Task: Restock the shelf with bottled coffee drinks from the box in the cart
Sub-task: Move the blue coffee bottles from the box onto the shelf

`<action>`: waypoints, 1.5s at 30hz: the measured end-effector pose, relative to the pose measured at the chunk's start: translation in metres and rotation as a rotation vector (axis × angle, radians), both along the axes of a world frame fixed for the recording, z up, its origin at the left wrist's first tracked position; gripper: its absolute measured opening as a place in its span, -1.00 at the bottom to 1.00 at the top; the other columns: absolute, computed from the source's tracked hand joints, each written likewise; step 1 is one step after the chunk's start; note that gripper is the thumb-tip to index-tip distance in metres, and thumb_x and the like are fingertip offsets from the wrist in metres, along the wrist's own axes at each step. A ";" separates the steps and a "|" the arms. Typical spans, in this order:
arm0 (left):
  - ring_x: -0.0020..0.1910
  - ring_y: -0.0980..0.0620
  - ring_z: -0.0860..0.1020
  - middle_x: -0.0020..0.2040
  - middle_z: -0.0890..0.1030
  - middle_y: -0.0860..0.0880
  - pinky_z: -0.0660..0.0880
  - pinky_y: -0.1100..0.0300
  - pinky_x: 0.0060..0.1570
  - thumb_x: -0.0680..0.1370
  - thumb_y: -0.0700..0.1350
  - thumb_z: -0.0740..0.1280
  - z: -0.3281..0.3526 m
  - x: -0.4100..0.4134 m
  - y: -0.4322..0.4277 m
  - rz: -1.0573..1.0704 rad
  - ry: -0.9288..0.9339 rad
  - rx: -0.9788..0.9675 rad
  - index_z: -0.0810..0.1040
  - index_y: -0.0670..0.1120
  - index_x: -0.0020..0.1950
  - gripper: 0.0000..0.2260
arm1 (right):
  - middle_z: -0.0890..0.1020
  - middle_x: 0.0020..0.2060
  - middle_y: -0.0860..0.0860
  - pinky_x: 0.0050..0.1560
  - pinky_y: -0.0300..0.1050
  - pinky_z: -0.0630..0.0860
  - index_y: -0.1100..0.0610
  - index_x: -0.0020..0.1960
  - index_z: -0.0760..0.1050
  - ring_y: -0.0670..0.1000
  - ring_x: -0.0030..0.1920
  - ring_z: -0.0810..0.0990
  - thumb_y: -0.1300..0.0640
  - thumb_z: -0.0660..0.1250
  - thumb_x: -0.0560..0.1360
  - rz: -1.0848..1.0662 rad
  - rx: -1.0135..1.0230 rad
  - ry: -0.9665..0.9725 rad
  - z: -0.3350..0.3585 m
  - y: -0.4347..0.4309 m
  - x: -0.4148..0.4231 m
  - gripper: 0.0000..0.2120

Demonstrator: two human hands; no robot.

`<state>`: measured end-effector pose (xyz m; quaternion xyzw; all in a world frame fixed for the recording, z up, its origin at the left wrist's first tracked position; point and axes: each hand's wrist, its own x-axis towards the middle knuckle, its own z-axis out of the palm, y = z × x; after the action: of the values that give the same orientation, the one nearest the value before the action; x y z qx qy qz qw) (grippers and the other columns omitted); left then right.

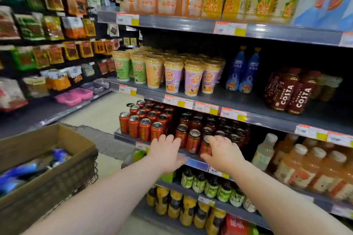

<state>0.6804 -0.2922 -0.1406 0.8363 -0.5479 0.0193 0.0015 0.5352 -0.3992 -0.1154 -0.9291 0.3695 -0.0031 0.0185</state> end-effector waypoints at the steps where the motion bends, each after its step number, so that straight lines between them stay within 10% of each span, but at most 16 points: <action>1: 0.37 -0.14 0.28 0.39 0.32 -0.10 0.30 -0.09 0.30 0.50 0.27 0.20 0.000 0.005 0.010 0.016 0.010 -0.005 0.22 -0.06 0.44 -0.37 | 0.36 0.37 0.03 0.31 0.05 0.31 0.01 0.43 0.21 0.12 0.38 0.31 -0.17 0.19 0.51 0.010 0.011 0.002 0.000 0.006 0.007 -0.45; 26: 0.33 -0.10 0.33 0.31 0.38 -0.04 0.33 -0.02 0.24 0.48 0.26 0.22 -0.048 0.332 0.392 0.668 0.115 0.043 0.26 -0.02 0.40 -0.42 | 0.38 0.36 0.06 0.31 0.07 0.32 0.02 0.44 0.21 0.13 0.37 0.34 -0.12 0.20 0.51 0.618 0.093 0.129 -0.053 0.307 0.422 -0.46; 45: 0.40 -0.08 0.29 0.42 0.30 -0.05 0.29 0.01 0.32 0.50 0.26 0.22 -0.135 0.457 0.445 0.991 0.393 0.154 0.19 -0.03 0.46 -0.37 | 0.41 0.31 0.06 0.24 0.02 0.34 0.03 0.39 0.26 0.14 0.32 0.39 -0.12 0.21 0.51 0.786 0.166 0.402 -0.138 0.311 0.614 -0.50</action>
<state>1.1371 0.1523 -0.2759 0.9802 -0.0769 -0.1795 0.0332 1.1492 -0.0879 -0.2537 -0.9764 -0.0164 0.2142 0.0206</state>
